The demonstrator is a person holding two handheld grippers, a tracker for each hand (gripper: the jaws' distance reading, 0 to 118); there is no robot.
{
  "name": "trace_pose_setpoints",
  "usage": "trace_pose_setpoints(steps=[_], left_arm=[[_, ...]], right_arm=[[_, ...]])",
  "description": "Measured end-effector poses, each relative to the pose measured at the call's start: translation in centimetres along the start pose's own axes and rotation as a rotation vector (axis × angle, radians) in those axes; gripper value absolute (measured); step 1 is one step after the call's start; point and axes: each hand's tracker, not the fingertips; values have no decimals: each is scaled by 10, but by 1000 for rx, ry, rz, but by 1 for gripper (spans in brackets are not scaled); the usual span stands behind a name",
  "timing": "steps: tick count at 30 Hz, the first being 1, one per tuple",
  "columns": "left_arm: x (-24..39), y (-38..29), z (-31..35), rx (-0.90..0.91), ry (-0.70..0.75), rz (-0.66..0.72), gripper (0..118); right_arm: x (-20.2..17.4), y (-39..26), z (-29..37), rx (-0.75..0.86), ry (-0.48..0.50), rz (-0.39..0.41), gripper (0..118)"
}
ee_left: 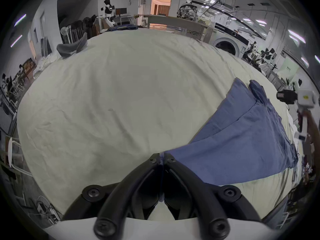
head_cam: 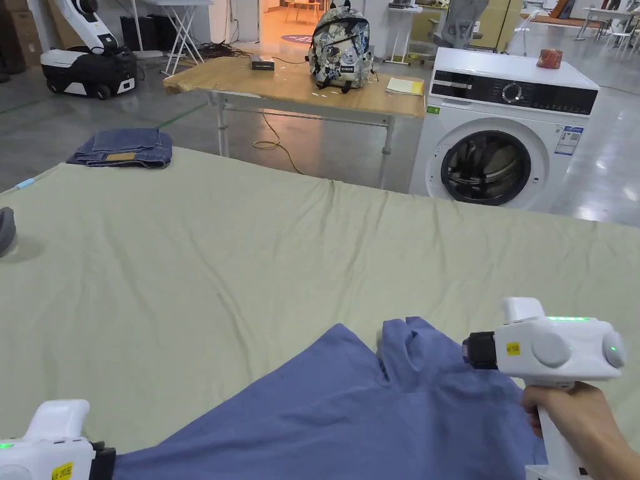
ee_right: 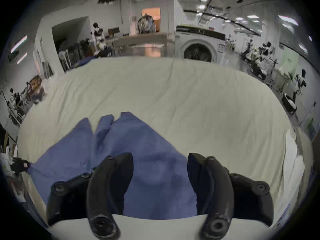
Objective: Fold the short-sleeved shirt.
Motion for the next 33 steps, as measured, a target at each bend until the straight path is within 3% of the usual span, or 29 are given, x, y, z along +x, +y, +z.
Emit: trace_pose_setpoints(steps=[2, 7, 9, 12, 13, 14, 17, 21, 25, 29, 33], left_arm=[[-3, -3, -8, -7, -7, 8, 0], [3, -5, 0, -1, -6, 25, 0], [4, -6, 1, -3, -2, 27, 0], [-4, -6, -5, -3, -2, 32, 0], [-4, -6, -4, 0, 0, 34, 0], [-5, -6, -6, 0, -1, 34, 0], [-5, -6, -5, 1, -2, 30, 0], [-15, -5, 0, 26, -10, 37, 0], [-9, 5, 15, 72, -14, 24, 0], [0, 20, 39, 157, -59, -28, 0], [7, 53, 61, 241, -97, -48, 0]], right_arm=[[0, 9, -20, -40, 14, 46, 68], [-2, 16, -59, -193, 12, 64, 68], [-1, 13, -74, -233, 0, 98, 62], [-3, 10, -73, -203, 8, 66, 30], [-5, 10, -71, -191, 25, 32, 30], [-8, 9, -73, -195, 21, 42, 0], [-26, 4, -60, -169, -43, 119, 0], [-20, 5, -35, -66, -72, 47, 0], [-15, 11, 20, 81, -92, 38, 0], [-10, 18, 87, 239, -162, 87, 0], [6, 27, 152, 357, -228, 64, 0]])
